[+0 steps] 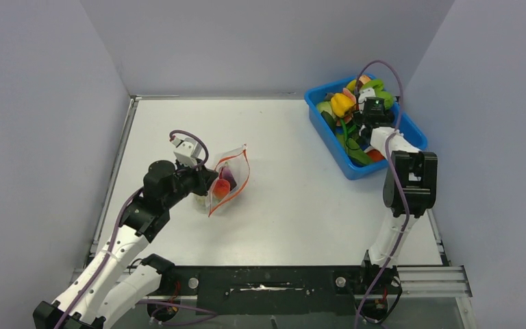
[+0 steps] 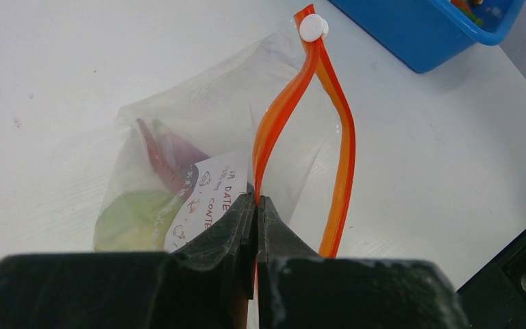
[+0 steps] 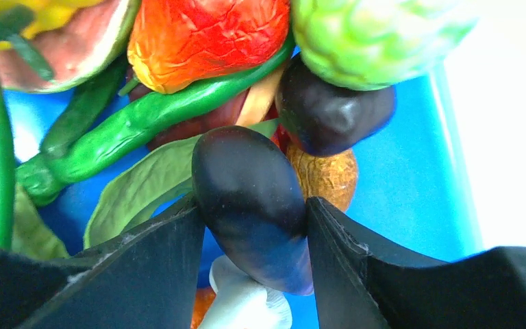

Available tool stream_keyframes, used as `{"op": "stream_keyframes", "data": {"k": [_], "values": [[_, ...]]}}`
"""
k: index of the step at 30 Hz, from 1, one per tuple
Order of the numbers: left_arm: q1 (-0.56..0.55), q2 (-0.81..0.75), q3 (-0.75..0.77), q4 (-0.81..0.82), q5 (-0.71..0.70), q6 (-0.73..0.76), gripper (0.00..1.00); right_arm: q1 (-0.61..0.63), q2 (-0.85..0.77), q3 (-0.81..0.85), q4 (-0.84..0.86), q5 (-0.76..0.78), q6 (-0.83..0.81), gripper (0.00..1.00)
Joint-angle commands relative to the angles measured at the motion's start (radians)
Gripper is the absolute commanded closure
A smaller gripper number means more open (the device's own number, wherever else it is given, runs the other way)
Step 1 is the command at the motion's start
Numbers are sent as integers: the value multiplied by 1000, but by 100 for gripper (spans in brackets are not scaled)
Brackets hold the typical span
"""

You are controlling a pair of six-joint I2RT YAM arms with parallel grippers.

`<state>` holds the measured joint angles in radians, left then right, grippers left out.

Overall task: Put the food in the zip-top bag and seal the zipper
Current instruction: Pick up the fake vegetable from the bin, then place the fake vegetable in the zipper food storage bag.

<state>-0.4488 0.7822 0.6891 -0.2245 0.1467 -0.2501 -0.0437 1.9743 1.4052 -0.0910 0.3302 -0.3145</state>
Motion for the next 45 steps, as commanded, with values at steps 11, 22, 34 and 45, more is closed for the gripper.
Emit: {"op": "stream_keyframes", "data": {"k": [11,22,34,45], "values": [[7,-11,1,53,16,13,100,100,-394,-192,82,1,138,64],[7,-14,0,55,21,9,100,161,-578,-267,173,103,66,66],[8,-8,0,54,21,8,100,273,-780,-299,126,-4,144,65],[12,-5,9,84,61,-38,100,308,-1019,-450,202,-471,339,64]]}}
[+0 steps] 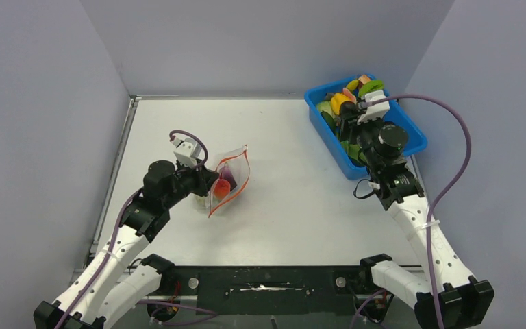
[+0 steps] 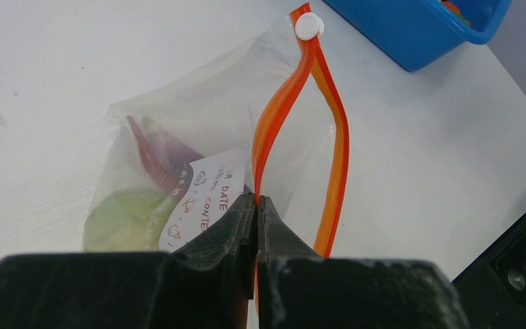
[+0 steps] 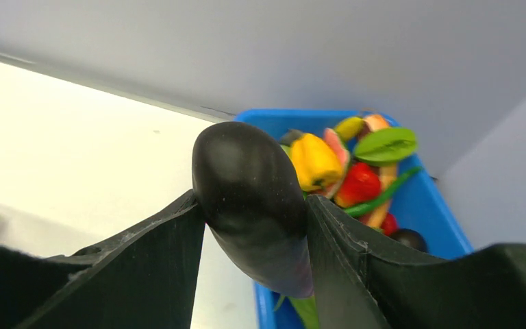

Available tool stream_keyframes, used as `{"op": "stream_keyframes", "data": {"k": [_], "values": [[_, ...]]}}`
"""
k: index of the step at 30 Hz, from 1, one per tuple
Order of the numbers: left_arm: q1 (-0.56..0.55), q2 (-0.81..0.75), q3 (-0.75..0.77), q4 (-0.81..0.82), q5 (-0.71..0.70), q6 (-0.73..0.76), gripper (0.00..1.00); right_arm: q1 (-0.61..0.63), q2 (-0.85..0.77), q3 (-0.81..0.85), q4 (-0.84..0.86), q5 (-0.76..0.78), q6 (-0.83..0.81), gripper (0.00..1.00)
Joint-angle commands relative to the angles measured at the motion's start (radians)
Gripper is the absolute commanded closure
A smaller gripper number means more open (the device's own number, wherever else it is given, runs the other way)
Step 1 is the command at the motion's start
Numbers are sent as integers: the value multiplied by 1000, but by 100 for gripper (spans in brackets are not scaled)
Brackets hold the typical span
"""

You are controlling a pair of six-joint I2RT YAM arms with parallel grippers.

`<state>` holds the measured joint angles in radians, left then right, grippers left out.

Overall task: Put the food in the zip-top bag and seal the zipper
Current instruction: Place the fake vegetable in the zipper food storage bag.

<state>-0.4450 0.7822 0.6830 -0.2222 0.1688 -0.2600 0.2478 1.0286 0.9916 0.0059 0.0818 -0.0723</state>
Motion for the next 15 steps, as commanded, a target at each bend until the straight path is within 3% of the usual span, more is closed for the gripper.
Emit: {"op": "stream_keyframes", "data": {"k": [1,8,15], "values": [[8,-1,19,89,48,-35,100,23,-83,-50,116,-258,102,64],[8,21,33,107,96,-105,100,95,-126,-75,179,-487,89,64],[8,26,39,116,116,-145,100,206,-164,-203,435,-744,81,64]]}}
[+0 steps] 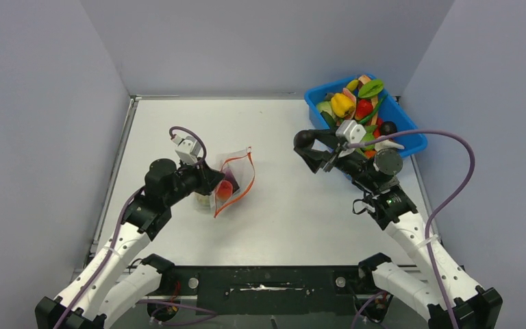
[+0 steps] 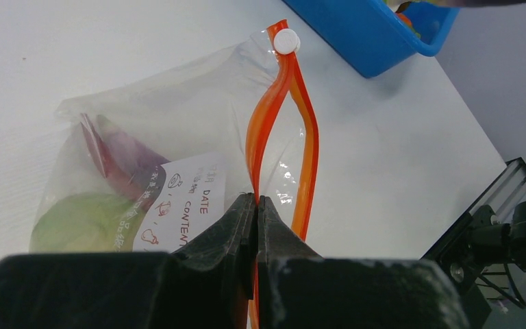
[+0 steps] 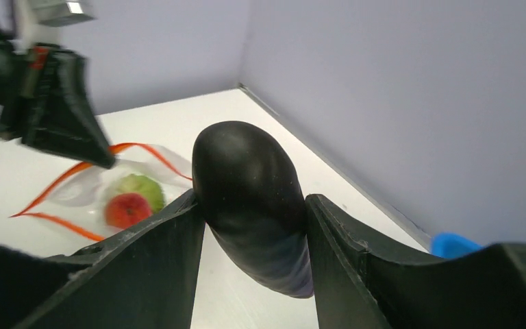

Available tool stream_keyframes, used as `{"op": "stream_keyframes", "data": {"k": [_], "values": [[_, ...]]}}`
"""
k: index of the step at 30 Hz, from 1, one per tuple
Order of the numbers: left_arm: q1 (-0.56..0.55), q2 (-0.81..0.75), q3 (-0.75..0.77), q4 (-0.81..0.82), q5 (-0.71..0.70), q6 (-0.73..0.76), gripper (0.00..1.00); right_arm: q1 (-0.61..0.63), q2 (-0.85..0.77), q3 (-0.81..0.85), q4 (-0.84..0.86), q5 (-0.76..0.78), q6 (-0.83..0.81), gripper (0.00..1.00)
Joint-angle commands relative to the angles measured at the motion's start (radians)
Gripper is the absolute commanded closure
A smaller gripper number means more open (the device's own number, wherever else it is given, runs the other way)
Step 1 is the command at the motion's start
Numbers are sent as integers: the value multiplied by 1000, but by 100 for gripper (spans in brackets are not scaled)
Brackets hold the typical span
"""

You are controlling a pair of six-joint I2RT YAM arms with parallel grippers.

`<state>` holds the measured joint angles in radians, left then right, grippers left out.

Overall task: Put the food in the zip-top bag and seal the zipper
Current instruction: Place the fake vegetable in the zipper food storage bag.

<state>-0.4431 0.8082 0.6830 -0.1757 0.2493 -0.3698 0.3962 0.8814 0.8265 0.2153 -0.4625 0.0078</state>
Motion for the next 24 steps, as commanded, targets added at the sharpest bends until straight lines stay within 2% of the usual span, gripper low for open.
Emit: {"op": "stream_keyframes", "data": {"k": [1,8,14,24], "values": [[6,1,43,67,35,-36,100,84,-12,-45,246,-229,-4,63],[6,3,52,49,20,-19,100,266,51,-64,407,-333,-52,62],[6,3,68,31,22,-20,100,391,138,-34,416,-397,-138,60],[6,-5,68,39,65,-15,100,414,250,-4,363,-439,-327,59]]}}
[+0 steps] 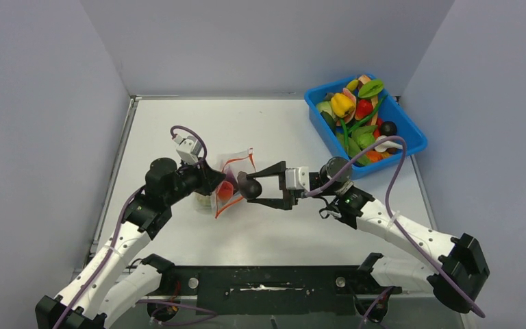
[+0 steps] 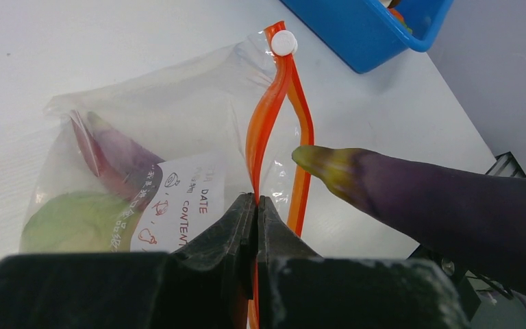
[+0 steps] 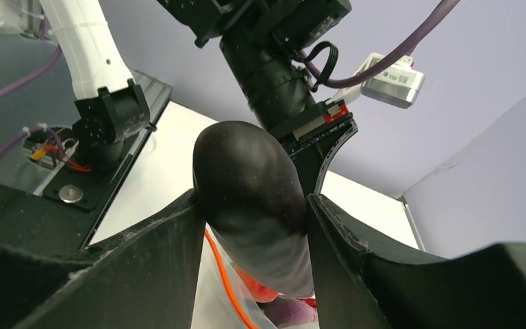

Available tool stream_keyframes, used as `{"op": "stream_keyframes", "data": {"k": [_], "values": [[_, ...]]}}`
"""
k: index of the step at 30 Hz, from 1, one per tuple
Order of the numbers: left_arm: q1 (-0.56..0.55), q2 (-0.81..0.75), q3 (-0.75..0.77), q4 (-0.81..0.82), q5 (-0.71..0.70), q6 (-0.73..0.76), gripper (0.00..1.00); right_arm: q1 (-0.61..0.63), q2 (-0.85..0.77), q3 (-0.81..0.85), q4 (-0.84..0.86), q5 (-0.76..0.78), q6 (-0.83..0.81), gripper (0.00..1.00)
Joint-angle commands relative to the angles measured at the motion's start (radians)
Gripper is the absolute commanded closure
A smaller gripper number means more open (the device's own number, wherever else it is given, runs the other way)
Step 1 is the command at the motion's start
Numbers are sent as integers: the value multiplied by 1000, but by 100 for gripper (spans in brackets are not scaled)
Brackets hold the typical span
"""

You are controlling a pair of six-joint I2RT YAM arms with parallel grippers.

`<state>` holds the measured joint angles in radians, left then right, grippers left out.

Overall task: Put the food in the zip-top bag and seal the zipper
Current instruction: Place the fake vegetable in the zipper food storage bag.

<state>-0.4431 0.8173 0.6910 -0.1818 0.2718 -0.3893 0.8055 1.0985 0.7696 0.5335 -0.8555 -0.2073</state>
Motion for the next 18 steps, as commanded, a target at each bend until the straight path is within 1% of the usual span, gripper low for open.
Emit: {"op": "stream_keyframes", "data": {"k": [1,4,7,12,18], "values": [[6,-14,61,44,45,5,100,5,47,60,35,-60,-126,59],[6,-14,68,46,48,1,100,6,86,91,-26,-109,-180,57],[5,-17,70,51,54,-2,100,6,110,107,-75,-115,-254,55],[6,-18,73,42,73,-3,100,9,170,167,-277,-96,-446,54],[4,-34,49,52,97,-15,100,10,245,207,-420,-35,-613,52]]}}
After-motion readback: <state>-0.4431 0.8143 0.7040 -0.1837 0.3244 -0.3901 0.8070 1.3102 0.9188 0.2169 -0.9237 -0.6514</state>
